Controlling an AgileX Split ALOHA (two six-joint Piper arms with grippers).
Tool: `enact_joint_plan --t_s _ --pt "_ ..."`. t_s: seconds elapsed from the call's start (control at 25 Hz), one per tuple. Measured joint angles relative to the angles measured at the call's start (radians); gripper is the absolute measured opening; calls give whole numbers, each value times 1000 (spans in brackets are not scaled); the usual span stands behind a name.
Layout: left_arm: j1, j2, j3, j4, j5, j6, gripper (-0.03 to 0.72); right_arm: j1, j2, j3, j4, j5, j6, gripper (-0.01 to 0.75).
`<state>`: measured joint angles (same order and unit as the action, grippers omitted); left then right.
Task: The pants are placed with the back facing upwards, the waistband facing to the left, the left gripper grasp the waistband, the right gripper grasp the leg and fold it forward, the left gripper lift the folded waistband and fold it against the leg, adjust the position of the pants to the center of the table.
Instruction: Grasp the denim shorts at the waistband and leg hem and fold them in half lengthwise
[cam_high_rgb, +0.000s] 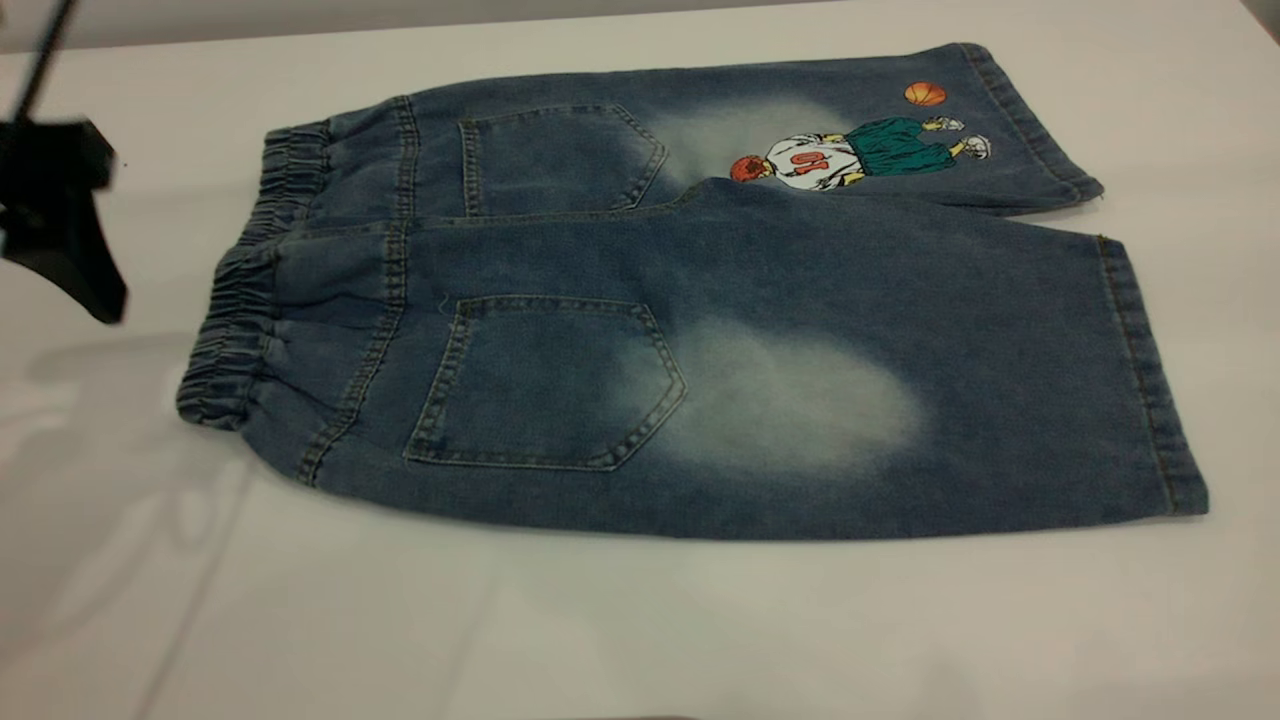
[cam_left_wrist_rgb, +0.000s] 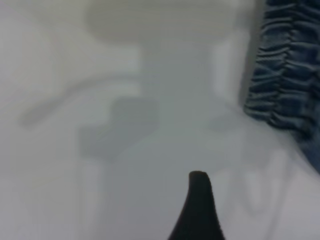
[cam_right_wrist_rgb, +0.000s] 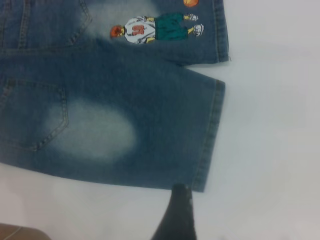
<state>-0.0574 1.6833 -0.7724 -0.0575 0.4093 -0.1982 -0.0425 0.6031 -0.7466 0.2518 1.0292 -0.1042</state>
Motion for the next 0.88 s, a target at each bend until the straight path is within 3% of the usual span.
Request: enact_joint_plan --t_s 0.36,0.88 --pt "-39 178 -4 -7 -191 5 531 0 11 0 0 -18 -14 589" --pt "-103 316 -9 -22 -332 6 531 0 12 0 0 -23 -16 589"
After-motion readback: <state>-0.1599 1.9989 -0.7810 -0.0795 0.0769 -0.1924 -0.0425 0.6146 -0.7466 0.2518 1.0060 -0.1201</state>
